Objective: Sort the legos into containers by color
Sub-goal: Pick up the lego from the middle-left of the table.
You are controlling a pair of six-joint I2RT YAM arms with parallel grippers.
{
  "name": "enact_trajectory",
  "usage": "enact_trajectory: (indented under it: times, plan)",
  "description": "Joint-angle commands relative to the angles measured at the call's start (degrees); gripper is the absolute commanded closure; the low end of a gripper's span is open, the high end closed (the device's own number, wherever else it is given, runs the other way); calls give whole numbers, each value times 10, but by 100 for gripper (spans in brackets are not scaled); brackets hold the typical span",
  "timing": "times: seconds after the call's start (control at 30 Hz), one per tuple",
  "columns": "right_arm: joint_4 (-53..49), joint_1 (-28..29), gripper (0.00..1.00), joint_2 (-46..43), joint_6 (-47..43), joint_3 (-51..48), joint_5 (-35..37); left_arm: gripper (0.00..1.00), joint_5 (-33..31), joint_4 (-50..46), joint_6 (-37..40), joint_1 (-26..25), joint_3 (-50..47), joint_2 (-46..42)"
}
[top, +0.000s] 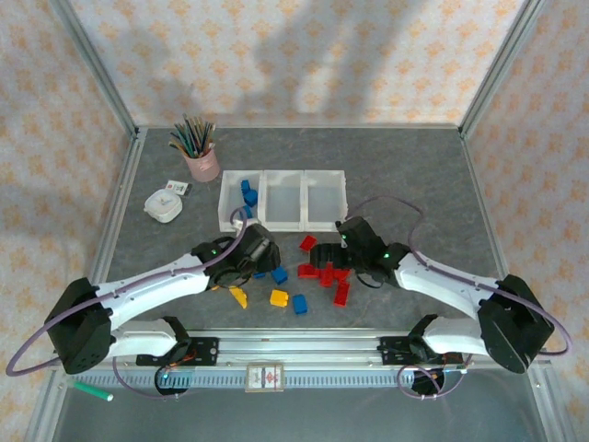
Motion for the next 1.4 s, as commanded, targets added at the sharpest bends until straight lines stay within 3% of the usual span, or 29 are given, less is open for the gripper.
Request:
enact_trajectory:
  times: [0.0,0.17,0.53,0.93,1.37]
  plan:
    - [-6,2,0,-19,7,-12,15,38,-5,30,-89,-35,-13,4]
    - [-2,-6,0,-37,10,-27,26,37,-1,63,-109,-60,-20,37]
    - [7,-27,0,-52,9,-47,21,38,-1,106,-95,-61,-5,131]
    - [15,-35,0,-49,6,-54,14,50,-36,93,-67,-61,41,215]
    - [-6,-37,0,-53,-3,-19,6,70,-45,82,-37,-60,42,159]
